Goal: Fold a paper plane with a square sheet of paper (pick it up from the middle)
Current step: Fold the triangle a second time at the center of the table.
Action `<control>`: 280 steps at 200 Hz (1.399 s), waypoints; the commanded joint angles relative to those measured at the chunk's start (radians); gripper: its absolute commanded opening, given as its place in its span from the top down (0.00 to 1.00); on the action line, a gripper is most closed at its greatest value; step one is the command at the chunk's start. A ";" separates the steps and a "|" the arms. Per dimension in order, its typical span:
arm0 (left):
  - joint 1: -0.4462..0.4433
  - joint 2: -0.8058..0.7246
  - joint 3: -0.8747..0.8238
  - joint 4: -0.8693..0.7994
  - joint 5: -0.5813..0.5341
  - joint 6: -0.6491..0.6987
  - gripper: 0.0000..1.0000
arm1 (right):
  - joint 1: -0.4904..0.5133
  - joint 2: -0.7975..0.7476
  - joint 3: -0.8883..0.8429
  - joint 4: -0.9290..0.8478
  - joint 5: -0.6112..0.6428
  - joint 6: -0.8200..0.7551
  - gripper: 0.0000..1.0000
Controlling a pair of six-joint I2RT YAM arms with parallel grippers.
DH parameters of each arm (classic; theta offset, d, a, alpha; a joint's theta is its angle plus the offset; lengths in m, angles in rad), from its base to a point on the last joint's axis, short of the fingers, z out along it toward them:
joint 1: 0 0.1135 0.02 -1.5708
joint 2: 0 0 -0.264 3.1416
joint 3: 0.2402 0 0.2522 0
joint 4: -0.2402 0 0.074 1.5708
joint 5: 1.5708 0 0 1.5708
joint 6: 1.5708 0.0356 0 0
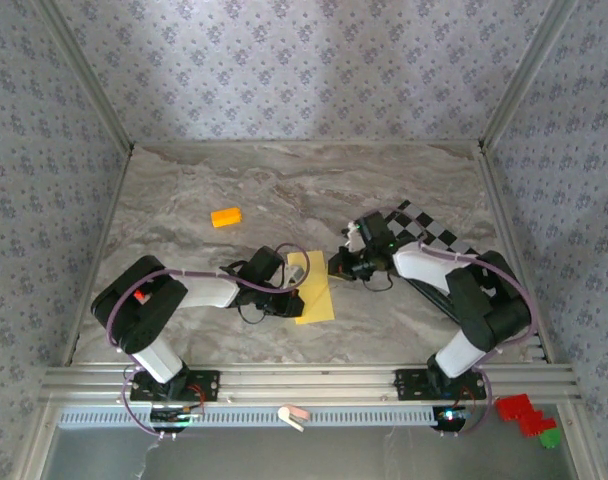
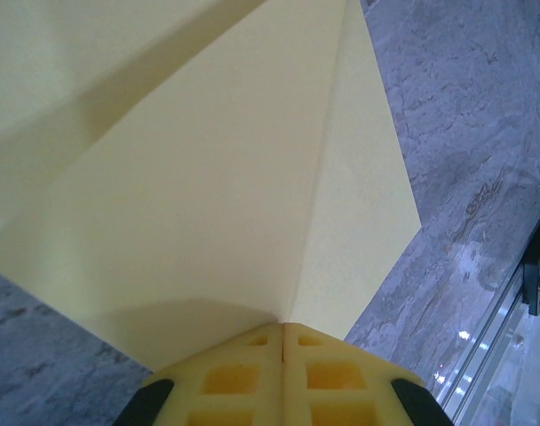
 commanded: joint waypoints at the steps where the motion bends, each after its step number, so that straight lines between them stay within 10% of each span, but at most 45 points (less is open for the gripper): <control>1: -0.008 0.054 -0.054 -0.226 -0.116 0.017 1.00 | 0.065 0.059 -0.013 0.060 -0.004 0.057 0.94; 178: -0.023 0.000 -0.039 -0.215 -0.106 -0.017 0.99 | -0.105 0.113 0.055 -0.026 -0.047 -0.079 0.95; 280: -0.035 -0.115 0.010 -0.145 -0.051 -0.111 0.91 | 0.078 0.035 -0.049 0.139 -0.040 0.079 0.94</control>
